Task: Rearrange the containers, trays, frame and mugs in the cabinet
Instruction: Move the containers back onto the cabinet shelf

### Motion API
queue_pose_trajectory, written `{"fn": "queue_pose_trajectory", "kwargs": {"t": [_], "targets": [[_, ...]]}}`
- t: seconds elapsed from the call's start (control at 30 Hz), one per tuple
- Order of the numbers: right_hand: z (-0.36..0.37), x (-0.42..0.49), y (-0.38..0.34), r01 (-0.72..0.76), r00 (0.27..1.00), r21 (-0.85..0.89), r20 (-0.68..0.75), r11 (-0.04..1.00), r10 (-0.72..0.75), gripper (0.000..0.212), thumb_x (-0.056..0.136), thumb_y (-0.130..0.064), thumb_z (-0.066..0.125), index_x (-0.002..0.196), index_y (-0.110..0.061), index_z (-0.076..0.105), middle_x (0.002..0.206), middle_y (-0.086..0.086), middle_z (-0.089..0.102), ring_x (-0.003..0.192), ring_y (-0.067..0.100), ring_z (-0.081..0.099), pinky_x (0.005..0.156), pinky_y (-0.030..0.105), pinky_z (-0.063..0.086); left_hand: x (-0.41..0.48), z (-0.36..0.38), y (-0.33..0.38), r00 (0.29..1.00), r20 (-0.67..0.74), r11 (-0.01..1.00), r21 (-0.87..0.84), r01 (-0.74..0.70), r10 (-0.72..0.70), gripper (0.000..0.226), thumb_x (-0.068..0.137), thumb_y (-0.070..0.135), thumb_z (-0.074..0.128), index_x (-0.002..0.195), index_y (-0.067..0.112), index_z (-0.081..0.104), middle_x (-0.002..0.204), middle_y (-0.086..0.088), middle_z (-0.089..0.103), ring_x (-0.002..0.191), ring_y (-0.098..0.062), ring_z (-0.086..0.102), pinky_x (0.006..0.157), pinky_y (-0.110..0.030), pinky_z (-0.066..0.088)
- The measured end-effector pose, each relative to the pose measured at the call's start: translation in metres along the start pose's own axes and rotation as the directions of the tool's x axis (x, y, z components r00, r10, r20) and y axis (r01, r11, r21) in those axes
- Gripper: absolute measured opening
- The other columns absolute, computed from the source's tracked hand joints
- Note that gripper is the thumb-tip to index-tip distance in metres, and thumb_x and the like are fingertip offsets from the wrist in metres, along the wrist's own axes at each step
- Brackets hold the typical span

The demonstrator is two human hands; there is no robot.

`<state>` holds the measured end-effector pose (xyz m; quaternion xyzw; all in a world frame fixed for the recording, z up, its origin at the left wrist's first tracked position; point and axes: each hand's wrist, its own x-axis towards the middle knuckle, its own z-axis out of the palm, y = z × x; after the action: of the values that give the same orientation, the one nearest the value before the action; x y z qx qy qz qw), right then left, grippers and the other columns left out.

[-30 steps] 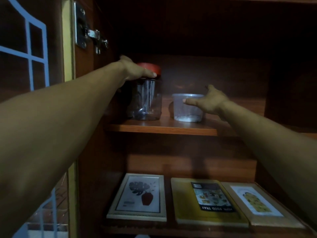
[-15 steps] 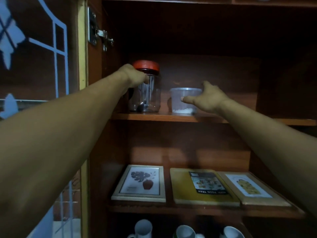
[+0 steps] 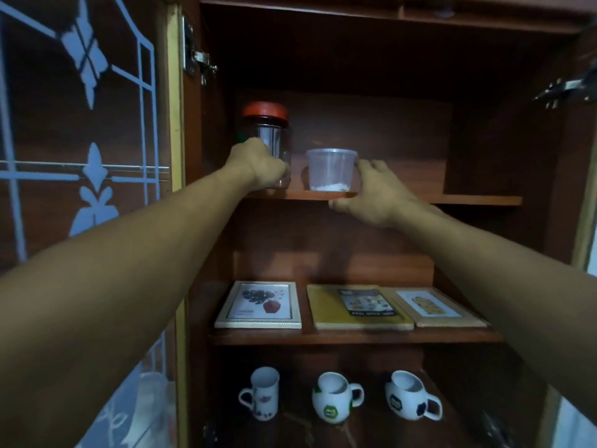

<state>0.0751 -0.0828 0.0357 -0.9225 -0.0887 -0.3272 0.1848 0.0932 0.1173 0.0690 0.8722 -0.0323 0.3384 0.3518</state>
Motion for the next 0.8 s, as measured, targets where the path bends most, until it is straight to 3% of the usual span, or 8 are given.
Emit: {"fn": "queue_pose_trajectory", "kwargs": {"t": [0.1,0.3,0.4,0.53,0.8], "targets": [[0.001,-0.017,-0.003,0.000,1.000,-0.038,0.029,0.999,0.001,0.087,0.077,-0.052,0.074,0.147,-0.021,0.031,0.147,0.008,0.032,0.133,0.031,0.040,0.110,0.049,0.036,-0.019,-0.001,0.003,1.000,-0.007,0.999,0.034,-0.025,0.025,0.048,0.083,0.034,0.071,0.123,0.011,0.061,0.126,-0.012,0.060,0.111,-0.028,0.059,0.086,-0.027,0.044],[-0.002,-0.054,-0.006,0.073,0.995,-0.201,0.087,0.977,-0.056,0.088,0.086,-0.051,0.066,0.153,-0.019,0.019,0.159,0.009,0.017,0.145,0.031,0.022,0.117,0.050,0.024,-0.061,-0.001,0.001,0.993,0.028,0.984,0.135,-0.116,0.113,0.046,0.084,0.032,0.068,0.126,0.014,0.057,0.122,-0.009,0.060,0.101,-0.023,0.058,0.082,-0.027,0.046],[-0.002,-0.073,-0.003,0.127,0.987,-0.247,0.125,0.961,-0.099,0.090,0.087,-0.050,0.065,0.154,-0.020,0.013,0.162,0.009,0.009,0.148,0.029,0.012,0.119,0.052,0.015,-0.083,0.003,0.000,0.985,0.066,0.966,0.196,-0.167,0.157,0.054,0.083,0.031,0.068,0.132,0.016,0.052,0.127,-0.010,0.056,0.110,-0.027,0.056,0.092,-0.037,0.050],[-0.003,-0.096,0.001,0.165,0.979,-0.257,0.156,0.952,-0.128,0.092,0.087,-0.049,0.064,0.155,-0.020,0.009,0.162,0.010,0.007,0.149,0.029,0.008,0.120,0.054,0.012,-0.116,0.014,0.001,0.973,0.110,0.941,0.253,-0.226,0.204,0.067,0.083,0.033,0.068,0.142,0.018,0.039,0.143,-0.009,0.039,0.129,-0.030,0.042,0.106,-0.048,0.040],[0.002,-0.149,0.004,0.246,0.959,-0.244,0.204,0.938,-0.198,0.095,0.087,-0.046,0.063,0.157,-0.020,0.004,0.164,0.009,-0.001,0.150,0.030,0.003,0.121,0.048,0.011,-0.188,0.025,-0.005,0.934,0.131,0.826,0.438,-0.356,0.333,0.081,0.085,0.031,0.063,0.151,0.018,0.018,0.157,-0.010,0.015,0.144,-0.028,0.016,0.114,-0.052,0.021]]}}
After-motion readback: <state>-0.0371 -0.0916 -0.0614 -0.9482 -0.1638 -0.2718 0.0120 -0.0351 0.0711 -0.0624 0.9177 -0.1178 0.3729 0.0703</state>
